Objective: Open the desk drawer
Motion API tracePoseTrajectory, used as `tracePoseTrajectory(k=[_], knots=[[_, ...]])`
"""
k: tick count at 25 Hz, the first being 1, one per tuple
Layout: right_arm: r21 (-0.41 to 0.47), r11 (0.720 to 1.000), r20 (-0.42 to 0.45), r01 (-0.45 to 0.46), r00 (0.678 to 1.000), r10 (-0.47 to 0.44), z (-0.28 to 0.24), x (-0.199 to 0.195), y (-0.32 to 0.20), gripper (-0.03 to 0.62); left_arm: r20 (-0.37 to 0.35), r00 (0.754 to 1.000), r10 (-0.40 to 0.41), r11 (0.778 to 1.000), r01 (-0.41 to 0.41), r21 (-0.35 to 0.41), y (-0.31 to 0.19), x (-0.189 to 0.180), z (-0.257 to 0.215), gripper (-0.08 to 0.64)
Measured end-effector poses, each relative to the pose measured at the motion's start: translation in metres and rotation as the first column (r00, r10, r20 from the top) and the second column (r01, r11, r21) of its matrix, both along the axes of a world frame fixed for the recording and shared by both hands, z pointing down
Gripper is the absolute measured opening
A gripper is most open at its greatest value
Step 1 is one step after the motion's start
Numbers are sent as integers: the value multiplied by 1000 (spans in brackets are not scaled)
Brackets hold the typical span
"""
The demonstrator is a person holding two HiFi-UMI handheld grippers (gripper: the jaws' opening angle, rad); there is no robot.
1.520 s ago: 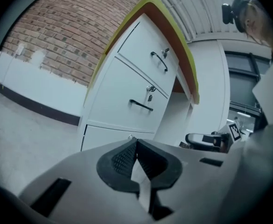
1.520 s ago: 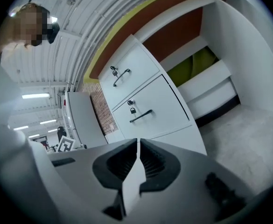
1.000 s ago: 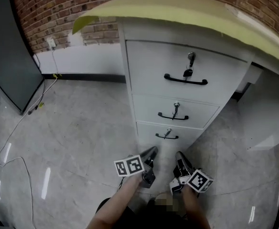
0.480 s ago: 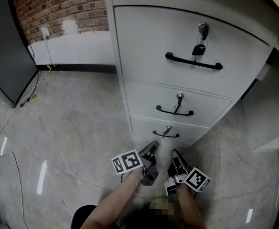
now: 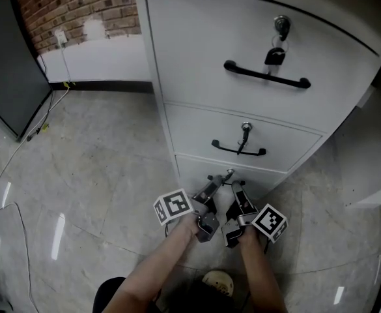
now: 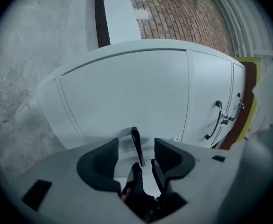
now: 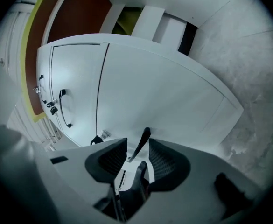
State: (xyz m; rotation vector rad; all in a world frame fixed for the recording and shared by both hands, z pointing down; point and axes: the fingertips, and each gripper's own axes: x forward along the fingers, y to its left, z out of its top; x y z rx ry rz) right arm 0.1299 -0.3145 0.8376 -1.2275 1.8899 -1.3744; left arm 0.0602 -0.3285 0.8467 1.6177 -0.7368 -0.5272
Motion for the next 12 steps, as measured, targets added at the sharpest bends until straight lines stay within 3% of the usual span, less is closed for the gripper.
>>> tracePoseTrajectory(k=[2, 7, 9, 12], knots=[[-26, 999, 48, -24, 999, 25, 3, 0, -6, 147, 6, 1000, -4, 1000, 4, -19, -2, 2, 3, 184], [-50, 996, 183, -74, 980, 82, 9, 4, -6, 100, 52, 999, -15, 1000, 15, 3, -3, 2, 7, 149], [-65, 995, 221, -72, 972, 85, 10, 3, -7, 54, 29, 999, -24, 1000, 24, 5, -3, 1, 6, 135], [-87, 994, 274, -61, 958, 82, 10, 0, -7, 43, 12, 999, -32, 999, 31, 9, -3, 2, 1, 67]])
